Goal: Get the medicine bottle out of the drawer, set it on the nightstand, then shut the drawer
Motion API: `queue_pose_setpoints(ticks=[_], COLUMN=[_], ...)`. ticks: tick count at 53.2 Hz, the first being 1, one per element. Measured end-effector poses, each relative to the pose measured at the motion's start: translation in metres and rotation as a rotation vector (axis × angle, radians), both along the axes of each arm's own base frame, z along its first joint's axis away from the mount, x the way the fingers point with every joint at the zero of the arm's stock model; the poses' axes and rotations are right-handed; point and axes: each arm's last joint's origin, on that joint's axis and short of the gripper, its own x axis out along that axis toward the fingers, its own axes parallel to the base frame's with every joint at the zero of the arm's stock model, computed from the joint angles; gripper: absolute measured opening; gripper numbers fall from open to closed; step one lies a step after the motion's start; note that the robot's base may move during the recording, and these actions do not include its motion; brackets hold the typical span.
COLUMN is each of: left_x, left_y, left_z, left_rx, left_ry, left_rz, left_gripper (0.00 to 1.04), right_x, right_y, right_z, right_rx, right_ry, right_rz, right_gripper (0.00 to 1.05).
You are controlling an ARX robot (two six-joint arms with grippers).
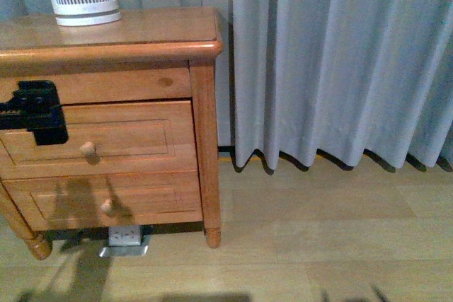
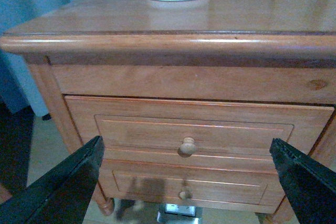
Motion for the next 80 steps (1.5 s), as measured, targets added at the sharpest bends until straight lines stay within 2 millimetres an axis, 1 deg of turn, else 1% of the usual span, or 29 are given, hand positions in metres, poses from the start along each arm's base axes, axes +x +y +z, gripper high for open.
queue_pose_setpoints(ticks=[3,8,16,24,35,41,46,56,64,80], left_x=[0.016,0.035,0.058,0.078,0.101,0.112,0.121,0.135,0.138,0.139], left_y=[-0.002,-0.004,-0.008,-0.011,-0.015,-0.013,-0.008,0.001,0.004,0.006], left_z=[-0.011,-0.029,-0.058,-0.083,-0.109,-0.121,-0.125,-0.127,-0.135,-0.135], left_rx=[0.006,0.007,0.007,0.003,0.006,0.013,0.019,0.038,0.058,0.076], left_ry=[0.001,0.012,0.028,0.031,0.037,0.042,0.042,0.029,0.062,0.055], left_rz=[-0.003,-0.015,-0.025,-0.034,-0.044,-0.034,-0.022,-0.011,-0.024,-0.023], left_gripper=[0.98,0.98,0.98,0.98,0.98,0.98,0.98,0.98,0.98,0.98], right_x=[0.000,0.000,0.000,0.000,0.000,0.000,0.000,0.000,0.000,0.000], right_y=[0.000,0.000,0.000,0.000,0.000,0.000,0.000,0.000,0.000,0.000], right_z=[0.000,0.000,0.000,0.000,0.000,0.000,0.000,0.000,0.000,0.000], right_rx=[0.000,0.000,0.000,0.000,0.000,0.000,0.000,0.000,0.000,0.000], right_ry=[0.000,0.000,0.000,0.000,0.000,0.000,0.000,0.000,0.000,0.000], right_rz=[0.000,0.000,0.000,0.000,0.000,0.000,0.000,0.000,0.000,0.000], right_gripper=[0.98,0.98,0.98,0.98,0.98,0.98,0.98,0.98,0.98,0.98])
